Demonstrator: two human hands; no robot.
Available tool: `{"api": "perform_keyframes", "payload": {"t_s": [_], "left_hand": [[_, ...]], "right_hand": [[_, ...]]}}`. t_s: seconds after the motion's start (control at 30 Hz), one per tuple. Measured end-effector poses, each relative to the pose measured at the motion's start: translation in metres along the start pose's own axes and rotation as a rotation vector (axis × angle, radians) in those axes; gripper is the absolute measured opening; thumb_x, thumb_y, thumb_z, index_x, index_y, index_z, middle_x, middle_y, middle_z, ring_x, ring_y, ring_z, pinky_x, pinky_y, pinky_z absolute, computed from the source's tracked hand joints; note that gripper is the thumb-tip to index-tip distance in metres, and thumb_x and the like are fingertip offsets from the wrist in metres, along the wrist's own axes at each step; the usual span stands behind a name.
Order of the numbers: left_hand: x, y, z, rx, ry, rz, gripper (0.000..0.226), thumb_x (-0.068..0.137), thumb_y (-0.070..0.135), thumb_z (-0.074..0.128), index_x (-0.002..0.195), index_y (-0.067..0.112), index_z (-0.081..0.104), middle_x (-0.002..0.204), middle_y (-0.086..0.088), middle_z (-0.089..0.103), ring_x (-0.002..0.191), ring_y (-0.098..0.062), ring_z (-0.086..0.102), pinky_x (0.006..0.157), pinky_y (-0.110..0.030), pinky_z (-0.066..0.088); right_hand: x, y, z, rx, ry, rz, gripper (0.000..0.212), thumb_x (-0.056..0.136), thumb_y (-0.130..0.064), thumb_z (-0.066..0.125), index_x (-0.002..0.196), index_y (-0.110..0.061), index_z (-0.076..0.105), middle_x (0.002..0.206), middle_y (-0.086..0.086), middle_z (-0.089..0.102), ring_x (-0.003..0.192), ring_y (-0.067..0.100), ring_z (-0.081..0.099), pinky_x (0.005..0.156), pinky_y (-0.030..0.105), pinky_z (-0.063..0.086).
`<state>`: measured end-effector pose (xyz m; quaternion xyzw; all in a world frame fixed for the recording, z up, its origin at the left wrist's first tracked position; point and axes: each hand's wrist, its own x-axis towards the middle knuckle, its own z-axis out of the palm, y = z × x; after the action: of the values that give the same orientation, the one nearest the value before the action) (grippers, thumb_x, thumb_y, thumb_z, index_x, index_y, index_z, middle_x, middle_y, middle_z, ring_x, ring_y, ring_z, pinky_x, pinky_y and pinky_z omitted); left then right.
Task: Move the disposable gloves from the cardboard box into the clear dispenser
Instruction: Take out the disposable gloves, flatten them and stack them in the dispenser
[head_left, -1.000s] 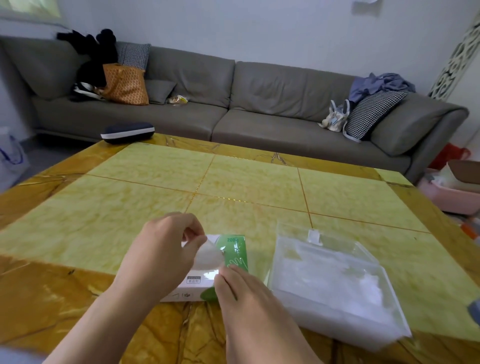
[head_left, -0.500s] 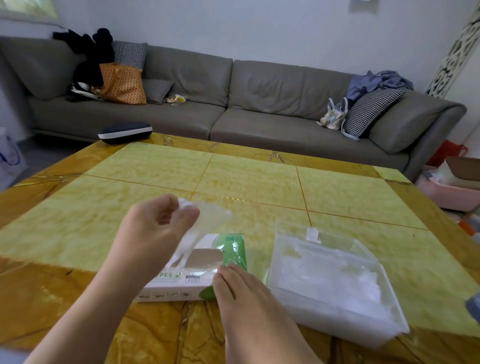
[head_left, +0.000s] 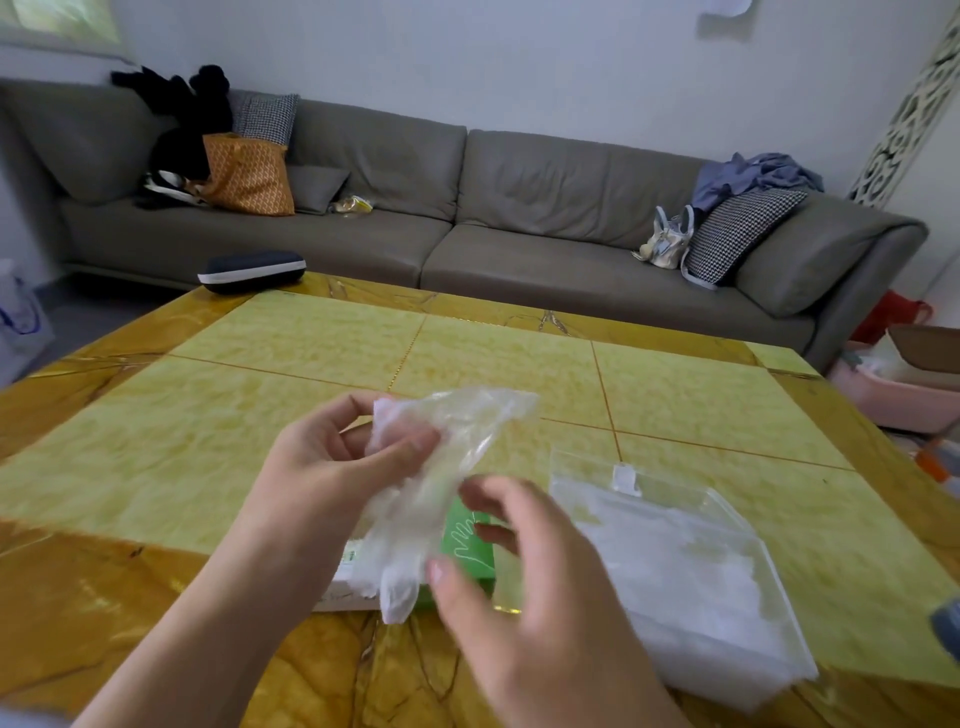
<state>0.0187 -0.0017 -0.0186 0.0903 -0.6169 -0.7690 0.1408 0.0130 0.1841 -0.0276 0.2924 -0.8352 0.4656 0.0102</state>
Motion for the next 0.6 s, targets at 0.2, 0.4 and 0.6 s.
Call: {"api": "perform_keyframes", "payload": {"t_s": [0.2, 0.4, 0.6], "left_hand": [[-0.014, -0.002, 0.023, 0.040, -0.164, 0.030, 0.050, 0.074, 0.000, 0.080, 0.119, 0.020, 0.071, 0.099, -0.018, 0.077, 0.086, -0.030, 0.076, 0.074, -0.028, 0.062], [-0.012, -0.004, 0.023, 0.085, -0.335, -0.179, 0.037, 0.083, 0.025, 0.085, 0.117, 0.012, 0.077, 0.111, -0.014, 0.076, 0.097, -0.034, 0.072, 0.086, -0.043, 0.053], [-0.009, -0.013, 0.027, -0.181, -0.210, -0.219, 0.038, 0.078, 0.019, 0.083, 0.112, 0.006, 0.075, 0.113, -0.029, 0.062, 0.087, -0.032, 0.052, 0.072, -0.039, 0.046]], "right_hand": [[0.018, 0.003, -0.033, 0.565, 0.134, 0.189, 0.006, 0.096, -0.023, 0.075, 0.095, -0.018, 0.076, 0.082, -0.004, 0.079, 0.082, 0.010, 0.076, 0.080, 0.025, 0.058], [0.022, 0.020, -0.039, 0.638, 0.264, 0.188, 0.009, 0.091, -0.011, 0.081, 0.085, -0.010, 0.074, 0.065, 0.015, 0.065, 0.056, 0.027, 0.061, 0.065, 0.049, 0.056], [0.021, 0.024, -0.044, 0.716, 0.166, 0.232, 0.012, 0.090, 0.003, 0.074, 0.095, -0.008, 0.072, 0.066, 0.006, 0.057, 0.047, 0.022, 0.048, 0.045, 0.029, 0.045]]}}
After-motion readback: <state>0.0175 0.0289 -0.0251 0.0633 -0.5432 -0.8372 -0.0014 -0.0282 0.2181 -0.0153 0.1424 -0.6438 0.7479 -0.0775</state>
